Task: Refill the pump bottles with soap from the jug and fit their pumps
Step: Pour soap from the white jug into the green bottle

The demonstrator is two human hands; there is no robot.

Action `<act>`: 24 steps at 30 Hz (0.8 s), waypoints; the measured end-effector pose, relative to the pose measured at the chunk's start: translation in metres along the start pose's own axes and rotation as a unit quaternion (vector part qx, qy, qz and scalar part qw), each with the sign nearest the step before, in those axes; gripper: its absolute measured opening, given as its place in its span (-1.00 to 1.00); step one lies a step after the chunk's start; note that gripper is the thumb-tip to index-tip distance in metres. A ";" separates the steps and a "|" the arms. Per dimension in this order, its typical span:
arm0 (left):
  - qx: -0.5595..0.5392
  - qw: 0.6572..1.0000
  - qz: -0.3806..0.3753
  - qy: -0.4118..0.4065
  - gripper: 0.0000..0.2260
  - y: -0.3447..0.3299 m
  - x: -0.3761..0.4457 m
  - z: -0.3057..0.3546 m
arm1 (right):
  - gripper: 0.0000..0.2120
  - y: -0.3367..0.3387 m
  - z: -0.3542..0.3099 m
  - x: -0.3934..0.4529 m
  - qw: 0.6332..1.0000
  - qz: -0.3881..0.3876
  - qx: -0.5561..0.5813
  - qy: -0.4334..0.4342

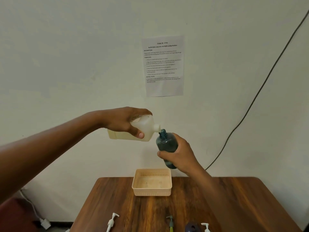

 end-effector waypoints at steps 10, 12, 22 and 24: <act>-0.003 1.000 0.008 -0.001 -0.34 -0.004 0.000 0.000 | -0.49 -0.005 0.005 0.004 1.000 0.005 0.024 0.000; -0.017 1.000 0.014 -0.003 -0.29 -0.007 0.000 -0.001 | -0.49 -0.005 0.005 0.005 0.999 0.008 0.040 -0.004; -0.186 0.977 0.102 0.022 -0.33 -0.037 -0.003 -0.011 | -0.49 -0.014 0.005 0.014 0.992 0.026 0.118 -0.026; -0.237 0.964 0.119 0.033 -0.39 -0.048 -0.005 -0.017 | -0.50 -0.016 0.008 0.015 0.992 0.025 0.119 -0.030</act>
Point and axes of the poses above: each hand's wrist, its own x-axis towards the middle knuckle, its own y-axis out of the back of the hand, z = x × y, the point moved 4 cm from there along x, towards the middle knuckle, and after that the axes turned 4 degrees about -z, right-handed, at the moved point
